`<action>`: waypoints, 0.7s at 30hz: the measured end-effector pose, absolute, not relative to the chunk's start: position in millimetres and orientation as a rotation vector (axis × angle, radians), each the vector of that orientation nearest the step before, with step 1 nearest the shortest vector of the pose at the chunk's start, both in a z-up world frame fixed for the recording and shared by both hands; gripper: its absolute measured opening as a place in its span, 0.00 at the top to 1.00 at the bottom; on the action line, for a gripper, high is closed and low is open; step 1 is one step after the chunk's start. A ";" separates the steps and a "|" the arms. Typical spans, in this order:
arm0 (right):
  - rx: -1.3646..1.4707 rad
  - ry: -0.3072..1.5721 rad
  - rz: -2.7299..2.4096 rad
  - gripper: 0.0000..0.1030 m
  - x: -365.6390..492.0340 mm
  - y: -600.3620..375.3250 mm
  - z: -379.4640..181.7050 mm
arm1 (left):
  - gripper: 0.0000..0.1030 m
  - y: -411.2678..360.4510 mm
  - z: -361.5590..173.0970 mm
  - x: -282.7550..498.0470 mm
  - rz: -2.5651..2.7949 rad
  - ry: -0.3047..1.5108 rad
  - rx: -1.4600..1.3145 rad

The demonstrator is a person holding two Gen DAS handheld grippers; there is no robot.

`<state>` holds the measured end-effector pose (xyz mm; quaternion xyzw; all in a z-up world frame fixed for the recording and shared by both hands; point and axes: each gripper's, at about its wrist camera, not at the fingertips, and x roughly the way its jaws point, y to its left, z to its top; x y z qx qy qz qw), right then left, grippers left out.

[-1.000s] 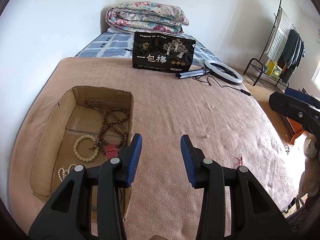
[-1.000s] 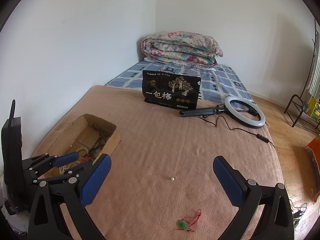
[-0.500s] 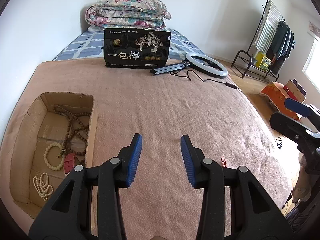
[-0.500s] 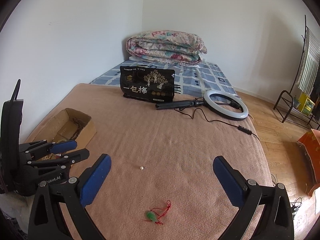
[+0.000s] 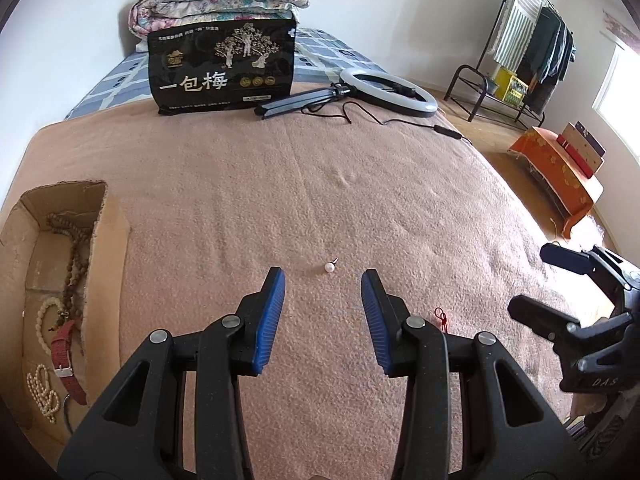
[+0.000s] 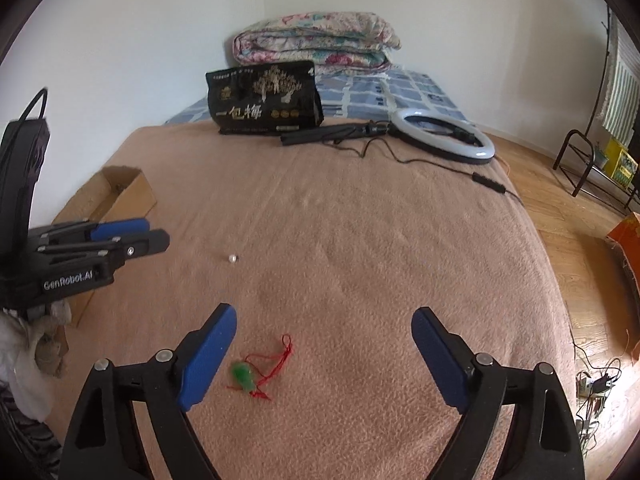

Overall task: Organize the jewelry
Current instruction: 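Move the left tool to the other pearl earring while the right tool reaches the jade pendant, then close the left tool on the pearl earring while the right tool grasps the jade pendant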

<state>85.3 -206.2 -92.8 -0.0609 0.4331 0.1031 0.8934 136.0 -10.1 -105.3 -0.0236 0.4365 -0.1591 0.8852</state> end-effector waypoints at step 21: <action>-0.099 0.971 0.417 0.54 60.5 -188.8 -157.5 | 0.76 -37.4 -159.2 170.0 -0.437 0.904 0.082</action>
